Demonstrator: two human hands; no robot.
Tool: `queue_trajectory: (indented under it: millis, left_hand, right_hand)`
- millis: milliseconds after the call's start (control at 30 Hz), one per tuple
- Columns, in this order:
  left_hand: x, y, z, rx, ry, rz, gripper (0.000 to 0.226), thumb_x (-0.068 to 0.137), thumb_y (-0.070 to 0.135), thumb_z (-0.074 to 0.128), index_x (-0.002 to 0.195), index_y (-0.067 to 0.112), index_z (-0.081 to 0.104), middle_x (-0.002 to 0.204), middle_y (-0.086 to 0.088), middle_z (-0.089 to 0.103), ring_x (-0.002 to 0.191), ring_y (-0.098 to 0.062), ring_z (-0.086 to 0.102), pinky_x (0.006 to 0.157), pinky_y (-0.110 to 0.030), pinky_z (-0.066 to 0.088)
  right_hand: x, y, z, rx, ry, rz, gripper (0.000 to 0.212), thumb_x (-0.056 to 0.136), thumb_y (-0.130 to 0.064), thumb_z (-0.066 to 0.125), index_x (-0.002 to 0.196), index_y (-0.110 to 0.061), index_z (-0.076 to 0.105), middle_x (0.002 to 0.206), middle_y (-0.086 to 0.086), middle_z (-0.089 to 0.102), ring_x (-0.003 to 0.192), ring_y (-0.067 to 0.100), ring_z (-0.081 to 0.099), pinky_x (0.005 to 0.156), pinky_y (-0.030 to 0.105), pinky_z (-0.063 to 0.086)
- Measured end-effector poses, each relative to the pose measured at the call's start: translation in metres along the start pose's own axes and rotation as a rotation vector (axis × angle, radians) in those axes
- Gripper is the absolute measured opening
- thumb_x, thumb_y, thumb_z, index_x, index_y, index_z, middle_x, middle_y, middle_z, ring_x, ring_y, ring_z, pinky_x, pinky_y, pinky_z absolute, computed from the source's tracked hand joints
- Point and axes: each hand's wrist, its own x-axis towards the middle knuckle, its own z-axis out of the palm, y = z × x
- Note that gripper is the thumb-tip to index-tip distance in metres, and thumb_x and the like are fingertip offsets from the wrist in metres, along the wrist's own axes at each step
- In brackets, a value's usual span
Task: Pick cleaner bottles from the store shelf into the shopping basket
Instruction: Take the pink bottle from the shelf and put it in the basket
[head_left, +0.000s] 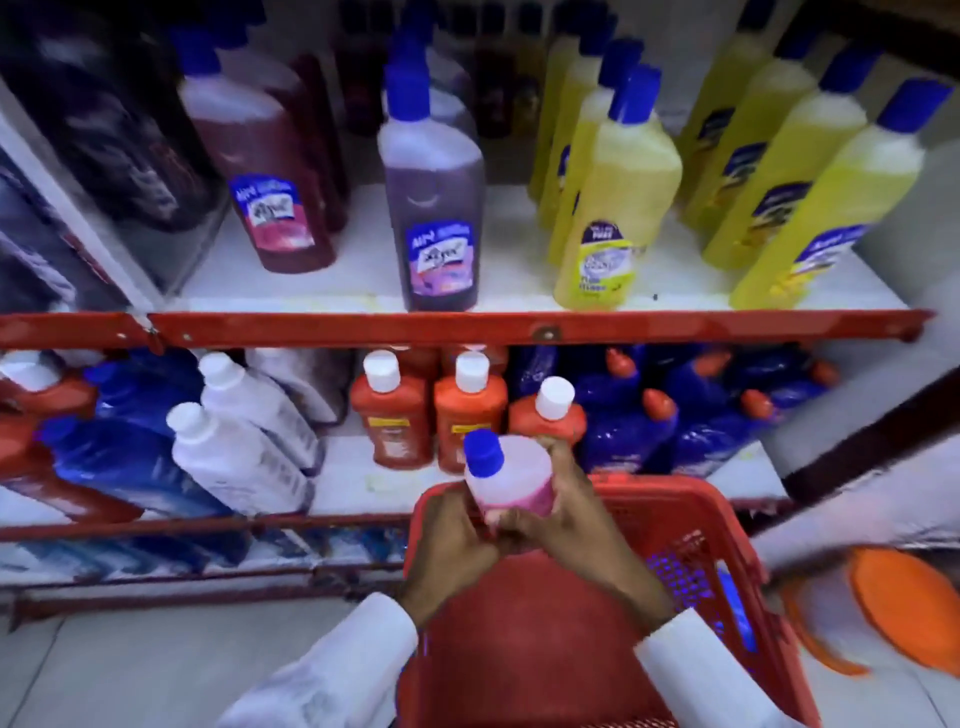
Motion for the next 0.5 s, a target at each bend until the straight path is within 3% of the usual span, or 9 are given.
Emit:
queue_trajectory:
  millis: [100, 167, 233, 300, 367, 433, 500]
  left_hand:
    - [0.01, -0.06, 0.035, 0.045, -0.073, -0.146, 0.065, 0.049, 0.035, 0.089, 0.109, 0.018, 0.072, 0.106, 0.002, 0.078, 0.097, -0.007, 0.072, 0.086, -0.036, 0.061]
    - [0.014, -0.093, 0.054, 0.103, -0.061, -0.209, 0.059, 0.048, 0.031, 0.088, 0.103, 0.012, 0.074, 0.103, 0.001, 0.077, 0.09, -0.002, 0.071, 0.082, -0.033, 0.06]
    - [0.016, -0.112, 0.071, 0.138, -0.044, -0.25, 0.051, 0.048, 0.015, 0.087, 0.097, 0.01, 0.075, 0.096, 0.002, 0.073, 0.09, 0.002, 0.064, 0.075, -0.024, 0.056]
    - [0.018, -0.132, 0.084, 0.146, -0.06, -0.324, 0.047, 0.05, 0.007, 0.084, 0.096, 0.009, 0.075, 0.094, 0.001, 0.072, 0.09, -0.004, 0.067, 0.077, -0.026, 0.05]
    - [0.022, -0.155, 0.095, 0.195, -0.054, -0.363, 0.053, 0.047, 0.025, 0.078, 0.098, 0.012, 0.074, 0.099, -0.003, 0.075, 0.095, -0.02, 0.07, 0.083, -0.033, 0.053]
    - [0.025, -0.176, 0.103, 0.263, -0.052, -0.402, 0.061, 0.046, 0.038, 0.072, 0.1, 0.01, 0.074, 0.102, -0.013, 0.077, 0.097, -0.027, 0.07, 0.088, -0.043, 0.055]
    - [0.026, -0.18, 0.107, 0.298, -0.056, -0.444, 0.057, 0.048, 0.032, 0.072, 0.099, 0.007, 0.073, 0.101, -0.018, 0.075, 0.096, -0.025, 0.066, 0.088, -0.042, 0.052]
  right_hand:
    - [-0.005, 0.053, -0.004, -0.095, -0.018, 0.071, 0.077, 0.057, -0.058, 0.084, 0.12, -0.026, 0.056, 0.117, -0.003, 0.066, 0.108, 0.005, 0.061, 0.097, 0.024, 0.047]
    - [-0.007, 0.082, -0.004, -0.111, -0.033, 0.11, 0.065, 0.054, -0.029, 0.094, 0.111, -0.028, 0.063, 0.104, -0.016, 0.067, 0.095, -0.018, 0.059, 0.085, 0.006, 0.045]
    - [-0.006, 0.113, 0.0, -0.127, -0.076, 0.165, 0.06, 0.054, -0.007, 0.093, 0.108, -0.02, 0.07, 0.1, -0.014, 0.069, 0.088, -0.025, 0.058, 0.078, 0.001, 0.043]
    - [-0.005, 0.139, 0.006, -0.155, -0.108, 0.209, 0.053, 0.058, -0.009, 0.09, 0.107, -0.016, 0.071, 0.101, -0.005, 0.074, 0.091, -0.013, 0.062, 0.078, 0.009, 0.049]
    - [-0.002, 0.159, 0.012, -0.171, -0.141, 0.244, 0.046, 0.062, -0.014, 0.088, 0.106, -0.015, 0.071, 0.101, -0.002, 0.077, 0.093, -0.005, 0.062, 0.076, 0.01, 0.047]
    - [0.0, 0.172, 0.016, -0.18, -0.165, 0.278, 0.044, 0.063, -0.016, 0.087, 0.104, -0.016, 0.071, 0.099, -0.004, 0.077, 0.087, -0.009, 0.064, 0.076, 0.004, 0.043]
    - [0.0, 0.18, 0.019, -0.176, -0.165, 0.291, 0.048, 0.057, -0.014, 0.089, 0.102, -0.016, 0.071, 0.095, -0.01, 0.075, 0.082, -0.019, 0.062, 0.074, 0.001, 0.042]
